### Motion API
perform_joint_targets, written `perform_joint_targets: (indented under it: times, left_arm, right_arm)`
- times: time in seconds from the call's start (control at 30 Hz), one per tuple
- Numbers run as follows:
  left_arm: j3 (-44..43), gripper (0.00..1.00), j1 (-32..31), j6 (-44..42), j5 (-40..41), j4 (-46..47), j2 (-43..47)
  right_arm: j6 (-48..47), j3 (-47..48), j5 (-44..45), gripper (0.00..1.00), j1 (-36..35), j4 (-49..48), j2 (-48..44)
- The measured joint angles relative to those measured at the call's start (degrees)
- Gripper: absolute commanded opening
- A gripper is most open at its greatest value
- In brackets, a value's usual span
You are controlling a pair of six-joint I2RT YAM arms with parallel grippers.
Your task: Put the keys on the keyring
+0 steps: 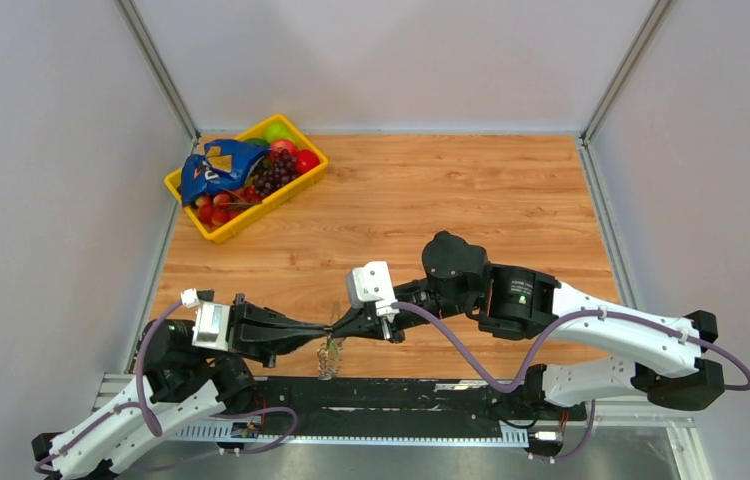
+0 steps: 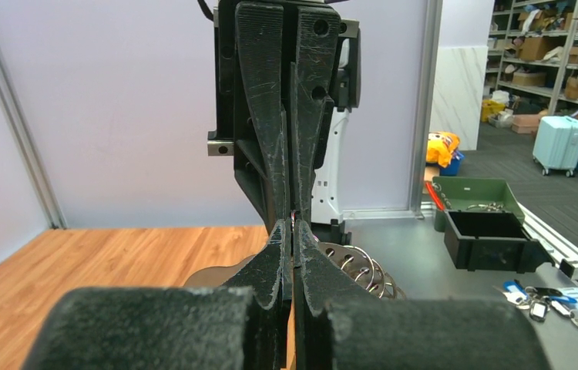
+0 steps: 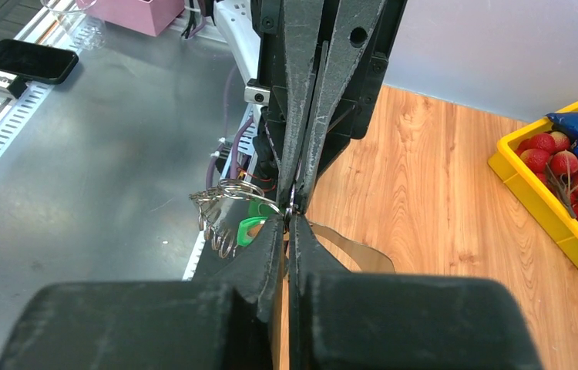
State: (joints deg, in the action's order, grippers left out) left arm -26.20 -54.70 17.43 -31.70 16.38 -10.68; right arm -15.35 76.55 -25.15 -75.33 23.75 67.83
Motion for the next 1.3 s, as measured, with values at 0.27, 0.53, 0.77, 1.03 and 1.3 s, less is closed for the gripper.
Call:
perform_joint_targets:
  times: [0.27, 0.53, 0.77, 1.03, 1.3]
  left_arm:
    - [0.24, 0.07, 0.00, -0.07, 0.66, -0.11, 0.46]
    - [-4.68, 0.28, -0.02, -1.97, 1.77, -9.68, -0.57]
    - [-14.01, 0.33, -0.02, -4.94, 1.73, -22.32, -5.01]
    - [-19.65, 0.31, -0.02, -8.68, -0.55, -34.77, -12.59]
    - [-22.49, 0.30, -0.02, -11.76, -1.70, -42.75, -16.94]
  right_arm:
    - [0.39, 0.02, 0.68, 0.00, -0.02, 0.00, 0.00]
    - [0.98, 0.02, 2.99, 0.00, -0.02, 2.67, 0.04]
    - [1.38, 0.02, 1.77, 0.00, 1.49, 8.44, 0.63]
    - [1.36, 3.67, -2.23, 0.00, 4.07, 15.23, 4.72]
    - [1.38, 5.70, -2.82, 0.00, 4.26, 18.36, 7.04]
